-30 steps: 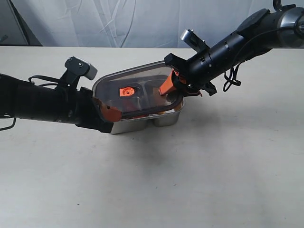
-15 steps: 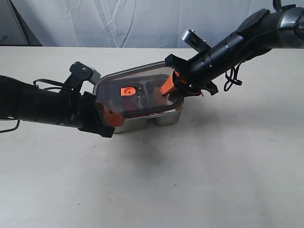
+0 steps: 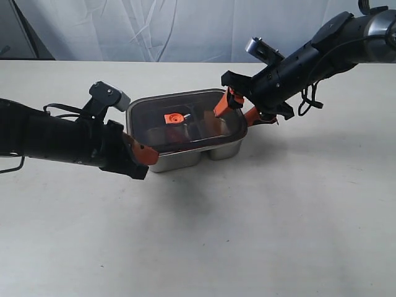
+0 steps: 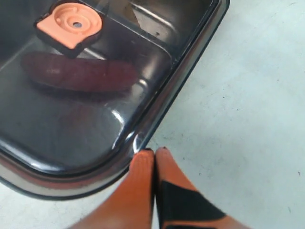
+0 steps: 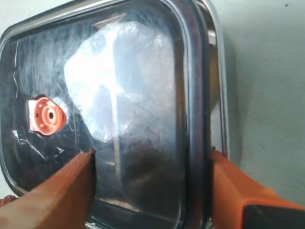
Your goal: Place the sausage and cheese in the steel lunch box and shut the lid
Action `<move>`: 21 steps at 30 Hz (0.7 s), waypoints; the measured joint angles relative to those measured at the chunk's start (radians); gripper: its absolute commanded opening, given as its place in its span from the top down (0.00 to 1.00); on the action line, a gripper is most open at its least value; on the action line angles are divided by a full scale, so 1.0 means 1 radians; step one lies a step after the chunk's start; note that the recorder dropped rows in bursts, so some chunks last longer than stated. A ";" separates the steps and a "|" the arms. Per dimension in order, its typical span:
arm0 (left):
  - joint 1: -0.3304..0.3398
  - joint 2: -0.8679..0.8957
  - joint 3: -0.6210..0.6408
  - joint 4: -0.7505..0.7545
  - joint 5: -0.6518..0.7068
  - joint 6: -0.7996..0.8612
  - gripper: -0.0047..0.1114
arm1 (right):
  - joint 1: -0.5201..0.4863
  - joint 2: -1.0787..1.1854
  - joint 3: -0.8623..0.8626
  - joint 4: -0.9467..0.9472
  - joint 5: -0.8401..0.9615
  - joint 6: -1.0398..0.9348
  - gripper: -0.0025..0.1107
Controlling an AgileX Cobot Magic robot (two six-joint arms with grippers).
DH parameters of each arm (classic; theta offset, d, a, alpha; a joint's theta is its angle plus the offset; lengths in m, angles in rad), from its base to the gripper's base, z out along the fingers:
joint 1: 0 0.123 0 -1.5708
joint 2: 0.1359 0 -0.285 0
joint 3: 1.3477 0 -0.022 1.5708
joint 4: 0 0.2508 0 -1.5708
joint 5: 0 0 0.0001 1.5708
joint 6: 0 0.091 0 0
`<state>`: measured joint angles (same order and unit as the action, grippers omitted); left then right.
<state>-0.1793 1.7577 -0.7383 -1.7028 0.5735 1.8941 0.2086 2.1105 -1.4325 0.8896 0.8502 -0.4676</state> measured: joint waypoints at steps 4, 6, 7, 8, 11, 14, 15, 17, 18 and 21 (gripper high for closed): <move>0.000 0.000 0.000 0.000 -0.004 0.000 0.96 | 0.000 -0.024 0.000 -0.010 -0.010 0.000 0.43; 0.000 0.000 0.000 0.000 -0.004 0.000 0.96 | 0.000 -0.047 0.000 -0.017 -0.017 0.000 0.43; 0.000 0.000 0.000 0.000 -0.004 0.000 0.96 | 0.000 -0.058 0.000 -0.019 -0.019 0.000 0.43; 0.000 0.000 0.000 0.000 -0.004 0.000 0.96 | 0.000 -0.071 0.000 -0.024 -0.019 0.000 0.43; 0.000 0.000 0.000 0.000 -0.006 0.000 0.96 | 0.000 -0.099 0.000 -0.055 -0.028 0.001 0.43; 0.000 0.000 0.000 0.000 -0.010 -0.002 0.96 | 0.000 -0.110 0.000 -0.123 -0.030 0.047 0.43; 0.000 0.000 0.000 0.000 -0.011 -0.002 0.96 | 0.000 -0.112 0.000 -0.158 -0.030 0.070 0.43; 0.000 0.000 0.000 0.000 -0.011 -0.004 0.96 | -0.001 -0.112 0.000 -0.206 -0.030 0.104 0.43; 0.000 0.000 0.000 0.000 -0.011 -0.004 0.96 | -0.002 -0.112 0.000 -0.224 -0.032 0.113 0.43; 0.000 0.000 0.000 0.000 0.014 -0.004 0.96 | -0.003 -0.112 0.000 -0.249 -0.032 0.123 0.43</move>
<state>-0.1793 1.7577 -0.7383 -1.7028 0.5872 1.8903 0.2057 1.9984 -1.4325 0.6406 0.8183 -0.3442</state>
